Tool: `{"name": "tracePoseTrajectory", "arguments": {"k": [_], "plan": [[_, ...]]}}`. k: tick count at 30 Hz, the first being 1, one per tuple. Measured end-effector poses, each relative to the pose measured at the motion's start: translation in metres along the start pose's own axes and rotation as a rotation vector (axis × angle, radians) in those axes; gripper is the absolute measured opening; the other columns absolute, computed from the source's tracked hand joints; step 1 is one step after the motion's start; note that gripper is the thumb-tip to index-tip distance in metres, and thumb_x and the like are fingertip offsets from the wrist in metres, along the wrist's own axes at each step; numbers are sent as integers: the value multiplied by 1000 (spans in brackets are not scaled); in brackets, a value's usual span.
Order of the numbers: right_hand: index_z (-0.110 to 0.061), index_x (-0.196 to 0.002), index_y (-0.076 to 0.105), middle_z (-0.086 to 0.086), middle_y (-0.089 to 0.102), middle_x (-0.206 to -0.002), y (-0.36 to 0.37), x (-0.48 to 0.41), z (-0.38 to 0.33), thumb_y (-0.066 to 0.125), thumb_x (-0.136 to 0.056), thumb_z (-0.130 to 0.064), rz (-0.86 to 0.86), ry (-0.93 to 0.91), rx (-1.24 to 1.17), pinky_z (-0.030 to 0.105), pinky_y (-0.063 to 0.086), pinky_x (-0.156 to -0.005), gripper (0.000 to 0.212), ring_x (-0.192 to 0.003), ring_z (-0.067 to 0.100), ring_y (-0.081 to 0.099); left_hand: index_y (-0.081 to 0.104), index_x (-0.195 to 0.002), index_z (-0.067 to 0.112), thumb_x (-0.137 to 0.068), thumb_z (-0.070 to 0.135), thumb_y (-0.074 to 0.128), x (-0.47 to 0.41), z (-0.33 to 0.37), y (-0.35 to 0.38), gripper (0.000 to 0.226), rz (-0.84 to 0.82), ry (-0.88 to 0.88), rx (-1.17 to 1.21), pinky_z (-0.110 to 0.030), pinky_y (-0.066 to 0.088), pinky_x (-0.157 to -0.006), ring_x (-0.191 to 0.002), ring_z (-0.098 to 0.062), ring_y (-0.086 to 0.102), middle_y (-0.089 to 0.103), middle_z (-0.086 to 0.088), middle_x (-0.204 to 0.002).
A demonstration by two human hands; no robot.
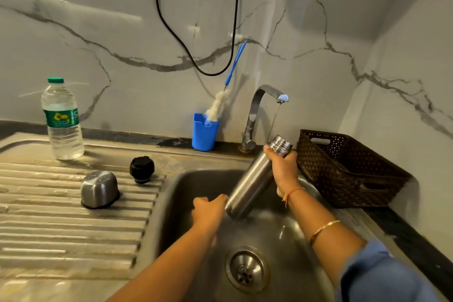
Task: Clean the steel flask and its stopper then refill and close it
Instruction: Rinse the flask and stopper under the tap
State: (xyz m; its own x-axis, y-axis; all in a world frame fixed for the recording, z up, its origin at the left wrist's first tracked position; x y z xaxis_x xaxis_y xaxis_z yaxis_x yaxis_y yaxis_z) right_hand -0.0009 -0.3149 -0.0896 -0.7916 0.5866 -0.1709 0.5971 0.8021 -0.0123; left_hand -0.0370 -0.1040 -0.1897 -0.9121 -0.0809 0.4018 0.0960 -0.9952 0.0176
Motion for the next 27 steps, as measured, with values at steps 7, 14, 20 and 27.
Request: {"name": "tracePoseTrajectory", "arguments": {"k": [7,14,20,27], "plan": [[-10,-120,45,20,54,-114,13,32,50,64,-86,-34,-85,621,-648,54,44,-95,46,-107,37,53,22,-138,29,-74,43,77,3,7,8,86,-87,52,293,-42,55,-79,-103,-28,59,50,-12,-123],[-5,-140,33,29,46,-132,21,63,68,60,-89,-40,-115,789,-721,56,41,-95,68,-118,44,49,28,-142,26,-66,37,83,18,47,-10,95,60,467,226,-35,44,-100,-116,-18,49,43,4,-125],[2,-131,42,31,58,-101,29,86,74,44,-93,-53,-434,916,-542,47,56,-74,66,-89,42,64,38,-128,26,-67,24,85,45,83,-12,77,87,679,148,-12,39,-75,-101,-7,49,48,12,-110],[4,-143,24,32,55,-102,30,91,67,38,-97,-50,-624,831,-196,41,57,-56,72,-78,41,64,40,-124,29,-61,24,88,70,122,-13,79,69,849,-58,-19,44,-85,-105,-9,52,51,13,-111]]}}
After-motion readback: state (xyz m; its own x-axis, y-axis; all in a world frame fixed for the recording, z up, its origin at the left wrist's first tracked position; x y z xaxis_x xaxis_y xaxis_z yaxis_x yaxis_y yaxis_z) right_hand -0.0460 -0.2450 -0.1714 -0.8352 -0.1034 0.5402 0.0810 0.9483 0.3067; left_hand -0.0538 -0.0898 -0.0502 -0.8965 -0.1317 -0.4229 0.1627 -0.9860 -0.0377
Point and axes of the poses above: each hand's wrist, its own x-axis away from the middle knuckle, its own y-axis out of the palm, z = x × y, the point moved 7 cm from there along -x, towards the middle knuckle
